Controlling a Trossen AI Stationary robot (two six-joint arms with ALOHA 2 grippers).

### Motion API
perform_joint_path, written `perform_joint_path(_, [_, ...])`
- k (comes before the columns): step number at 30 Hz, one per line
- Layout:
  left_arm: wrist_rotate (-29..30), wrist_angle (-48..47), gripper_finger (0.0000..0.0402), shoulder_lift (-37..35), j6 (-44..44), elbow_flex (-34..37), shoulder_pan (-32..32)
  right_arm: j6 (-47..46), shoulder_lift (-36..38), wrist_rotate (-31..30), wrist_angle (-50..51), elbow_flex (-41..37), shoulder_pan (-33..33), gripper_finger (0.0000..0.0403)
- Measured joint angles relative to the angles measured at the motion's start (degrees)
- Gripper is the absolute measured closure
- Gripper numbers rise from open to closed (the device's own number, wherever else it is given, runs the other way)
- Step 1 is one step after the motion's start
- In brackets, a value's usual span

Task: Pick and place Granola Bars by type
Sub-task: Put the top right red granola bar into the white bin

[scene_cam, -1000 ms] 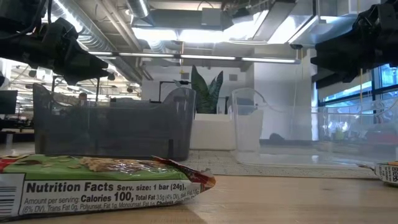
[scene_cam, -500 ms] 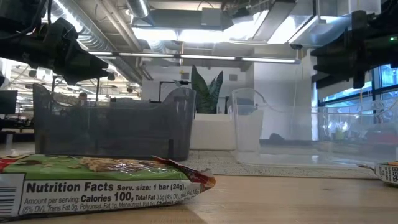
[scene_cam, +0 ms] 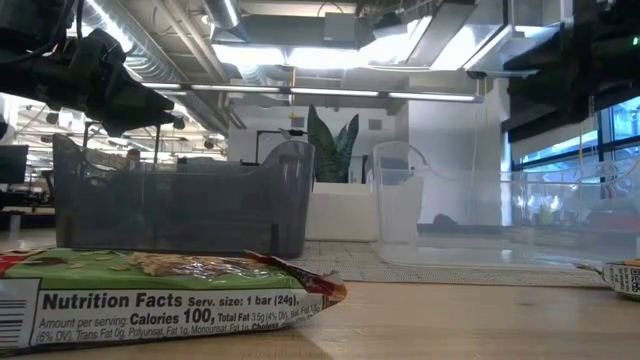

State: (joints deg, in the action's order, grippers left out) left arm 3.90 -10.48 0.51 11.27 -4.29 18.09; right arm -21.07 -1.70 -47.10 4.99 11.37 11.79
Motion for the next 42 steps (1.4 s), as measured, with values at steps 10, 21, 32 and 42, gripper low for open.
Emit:
perform_joint_path(10, [1.83,5.24,0.0210,0.00,-0.04,0.00,0.00,-30.88,-22.04,2.76,40.40,25.24,-1.27,0.0173])
perform_joint_path(21, [4.16,6.01,0.0210,0.00,-0.07,0.00,0.01,-54.35,-45.02,26.15,72.58,36.80,-14.75,0.0173])
perform_joint_path(32, [4.09,6.00,0.0210,0.00,-0.04,0.00,0.01,-34.60,-56.67,37.00,57.37,30.15,-27.15,0.0173])
perform_joint_path(42, [3.96,5.94,0.0210,0.00,-0.02,0.00,0.00,-22.76,-65.71,39.29,48.71,27.33,-35.18,0.0173])
